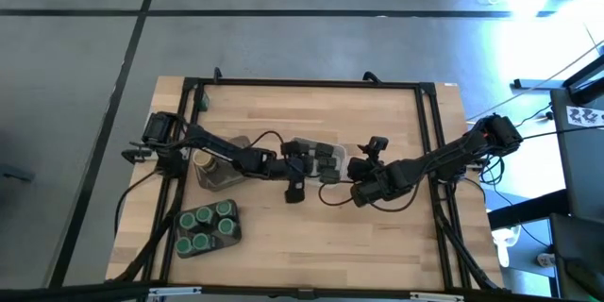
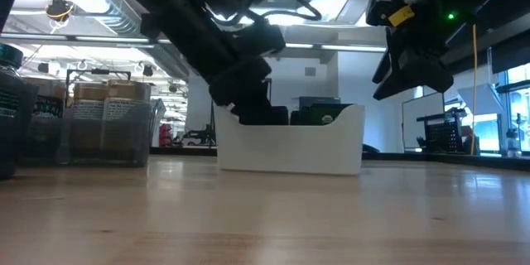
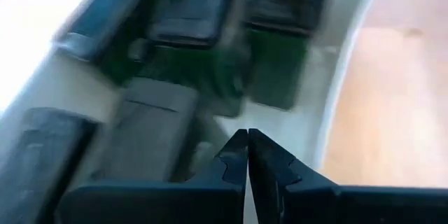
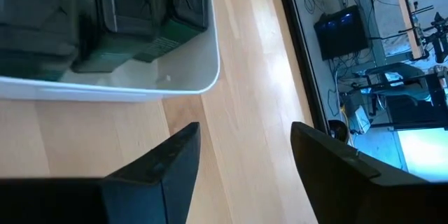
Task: Sort spices by type
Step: Put the black seasoning can into the white bin
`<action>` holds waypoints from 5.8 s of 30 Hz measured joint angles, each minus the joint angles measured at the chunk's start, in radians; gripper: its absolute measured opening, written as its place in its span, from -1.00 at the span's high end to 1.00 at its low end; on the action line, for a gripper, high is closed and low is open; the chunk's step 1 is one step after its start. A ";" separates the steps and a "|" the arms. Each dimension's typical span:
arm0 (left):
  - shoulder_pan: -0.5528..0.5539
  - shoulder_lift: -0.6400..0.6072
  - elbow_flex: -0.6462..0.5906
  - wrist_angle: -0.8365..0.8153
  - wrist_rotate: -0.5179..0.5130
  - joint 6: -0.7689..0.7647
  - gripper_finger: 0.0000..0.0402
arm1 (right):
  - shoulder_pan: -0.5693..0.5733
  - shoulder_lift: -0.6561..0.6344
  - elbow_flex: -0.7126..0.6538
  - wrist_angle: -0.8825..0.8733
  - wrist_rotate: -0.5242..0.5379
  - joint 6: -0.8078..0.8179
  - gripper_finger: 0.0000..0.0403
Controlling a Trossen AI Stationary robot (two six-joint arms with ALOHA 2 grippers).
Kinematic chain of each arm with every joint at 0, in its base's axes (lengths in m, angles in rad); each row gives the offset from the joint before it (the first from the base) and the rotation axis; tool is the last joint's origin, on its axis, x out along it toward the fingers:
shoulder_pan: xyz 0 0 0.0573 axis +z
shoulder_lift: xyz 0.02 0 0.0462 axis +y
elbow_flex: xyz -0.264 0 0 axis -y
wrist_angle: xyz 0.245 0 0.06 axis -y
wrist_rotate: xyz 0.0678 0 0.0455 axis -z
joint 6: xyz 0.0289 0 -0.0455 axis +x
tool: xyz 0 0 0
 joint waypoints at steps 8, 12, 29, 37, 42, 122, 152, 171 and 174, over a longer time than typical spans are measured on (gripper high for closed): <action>0.013 0.004 0.001 -0.029 -0.084 0.004 0.96 | 0.000 0.000 0.000 0.004 0.000 -0.004 -0.10; 0.011 -0.001 0.004 -0.038 -0.096 0.028 0.96 | 0.000 0.000 0.000 0.003 0.000 -0.007 -0.10; -0.036 -0.343 0.208 -0.663 -0.221 -0.084 0.96 | 0.000 0.000 -0.001 0.035 0.012 -0.050 -0.10; 0.035 -0.533 0.209 -0.902 -0.364 -0.222 0.96 | 0.000 0.000 -0.001 0.034 0.040 -0.067 -0.10; 0.106 -0.544 0.209 -0.976 -0.400 -0.223 0.79 | -0.014 0.000 -0.001 0.031 0.063 -0.100 -0.10; 1.034 -0.099 0.158 -1.252 -0.415 -0.675 -0.57 | -0.282 0.000 -0.198 0.353 -0.166 -0.263 -0.10; 1.035 0.046 0.158 -1.071 -0.112 -0.463 -0.56 | -0.282 0.000 -0.198 0.372 -0.218 -0.264 -0.10; 0.986 0.036 0.157 -0.986 -0.055 -0.282 0.42 | -0.281 0.000 -0.198 0.369 -0.218 -0.288 -0.10; 0.951 -0.006 0.157 -0.988 -0.045 -0.271 0.42 | -0.281 0.000 -0.198 0.369 -0.218 -0.289 -0.10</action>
